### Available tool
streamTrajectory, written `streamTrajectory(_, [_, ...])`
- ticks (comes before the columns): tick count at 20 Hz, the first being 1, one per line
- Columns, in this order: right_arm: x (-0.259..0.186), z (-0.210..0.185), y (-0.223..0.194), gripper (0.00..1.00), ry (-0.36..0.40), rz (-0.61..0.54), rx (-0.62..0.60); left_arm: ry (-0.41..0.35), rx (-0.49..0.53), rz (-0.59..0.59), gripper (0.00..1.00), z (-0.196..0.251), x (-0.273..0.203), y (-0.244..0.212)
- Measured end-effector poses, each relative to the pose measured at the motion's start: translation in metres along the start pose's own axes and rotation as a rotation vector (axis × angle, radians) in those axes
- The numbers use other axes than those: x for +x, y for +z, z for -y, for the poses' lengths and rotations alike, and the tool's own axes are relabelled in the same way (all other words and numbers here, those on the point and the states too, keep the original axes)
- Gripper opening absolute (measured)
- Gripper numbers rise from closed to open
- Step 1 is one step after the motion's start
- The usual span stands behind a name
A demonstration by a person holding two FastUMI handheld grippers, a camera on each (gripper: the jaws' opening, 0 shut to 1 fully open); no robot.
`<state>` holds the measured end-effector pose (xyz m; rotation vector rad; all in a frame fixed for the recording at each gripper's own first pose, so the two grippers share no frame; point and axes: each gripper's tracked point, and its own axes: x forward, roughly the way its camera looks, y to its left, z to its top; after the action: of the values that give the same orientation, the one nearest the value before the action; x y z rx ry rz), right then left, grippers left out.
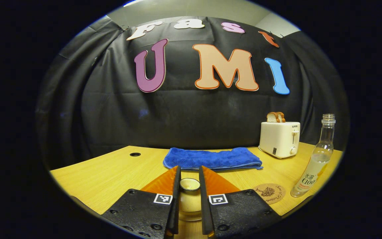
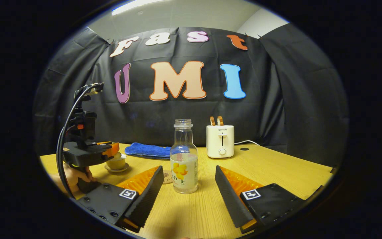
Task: Open the teacup lid with one hand, grasp the water bottle and pour water into the teacup with the other hand; after pouring, place the water bottle on the coaster and then close the teacup lid.
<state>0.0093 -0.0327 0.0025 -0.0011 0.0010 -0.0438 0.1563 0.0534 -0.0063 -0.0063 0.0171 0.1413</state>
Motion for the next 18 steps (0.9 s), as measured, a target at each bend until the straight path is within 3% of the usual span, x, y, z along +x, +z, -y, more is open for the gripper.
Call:
streamTrajectory(9, [0.015, -0.007, -0.001, 0.96, 0.014, -0.002, 0.001, -0.030, 0.002, 0.008, 0.25, -0.018, -0.073, 0.002])
streamTrajectory(14, [0.069, -0.022, -0.004, 0.98, 0.025, -0.004, 0.002, -0.010, 0.004, 0.011, 0.24, -0.037, -0.103, 0.002])
streamTrajectory(15, [0.080, -0.024, -0.004, 0.94, 0.024, -0.009, 0.002, -0.008, 0.003, 0.012, 0.25, -0.038, -0.104, 0.002])
streamTrajectory(18, [0.111, -0.021, -0.005, 1.00, -0.008, -0.006, 0.002, -0.010, 0.004, 0.010, 0.24, -0.037, -0.104, 0.002])
